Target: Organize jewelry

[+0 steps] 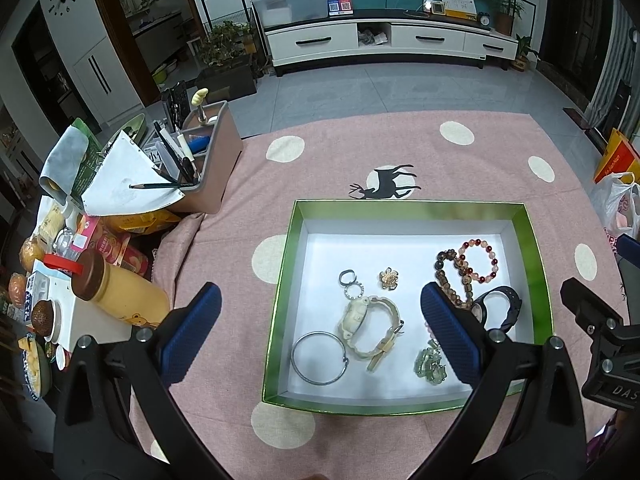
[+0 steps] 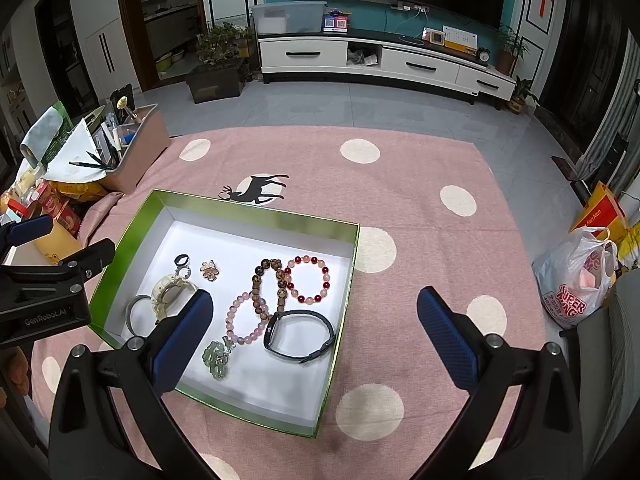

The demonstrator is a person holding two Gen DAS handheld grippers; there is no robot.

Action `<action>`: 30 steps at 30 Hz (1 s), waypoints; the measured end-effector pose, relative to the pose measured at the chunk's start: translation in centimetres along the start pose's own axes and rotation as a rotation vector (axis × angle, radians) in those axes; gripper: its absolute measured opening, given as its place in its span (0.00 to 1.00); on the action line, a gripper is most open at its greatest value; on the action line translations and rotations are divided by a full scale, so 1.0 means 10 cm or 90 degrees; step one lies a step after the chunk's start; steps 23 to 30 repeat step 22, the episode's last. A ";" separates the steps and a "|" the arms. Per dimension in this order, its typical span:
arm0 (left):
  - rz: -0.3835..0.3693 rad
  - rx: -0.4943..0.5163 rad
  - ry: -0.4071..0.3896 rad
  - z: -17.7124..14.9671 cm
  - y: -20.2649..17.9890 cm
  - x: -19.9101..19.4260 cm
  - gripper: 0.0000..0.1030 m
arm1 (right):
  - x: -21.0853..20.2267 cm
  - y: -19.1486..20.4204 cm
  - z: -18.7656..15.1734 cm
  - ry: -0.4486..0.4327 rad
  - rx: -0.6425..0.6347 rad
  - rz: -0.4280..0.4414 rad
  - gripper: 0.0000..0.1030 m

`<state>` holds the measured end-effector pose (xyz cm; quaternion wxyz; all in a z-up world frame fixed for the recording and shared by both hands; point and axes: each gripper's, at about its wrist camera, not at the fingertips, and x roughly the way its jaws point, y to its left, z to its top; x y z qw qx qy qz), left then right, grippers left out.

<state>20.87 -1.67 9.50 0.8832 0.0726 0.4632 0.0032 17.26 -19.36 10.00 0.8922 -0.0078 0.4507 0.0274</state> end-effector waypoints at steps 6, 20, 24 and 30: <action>0.001 0.000 0.000 0.00 0.00 0.00 0.98 | 0.00 0.00 0.00 0.001 0.001 0.000 0.99; 0.003 -0.003 0.004 -0.03 0.03 0.01 0.98 | 0.00 0.00 0.00 -0.001 0.001 0.000 0.99; 0.005 -0.003 0.005 -0.03 0.02 0.00 0.98 | 0.00 0.00 0.00 -0.001 0.001 0.000 0.99; 0.005 -0.003 0.005 -0.03 0.02 0.00 0.98 | 0.00 0.00 0.00 -0.001 0.001 0.000 0.99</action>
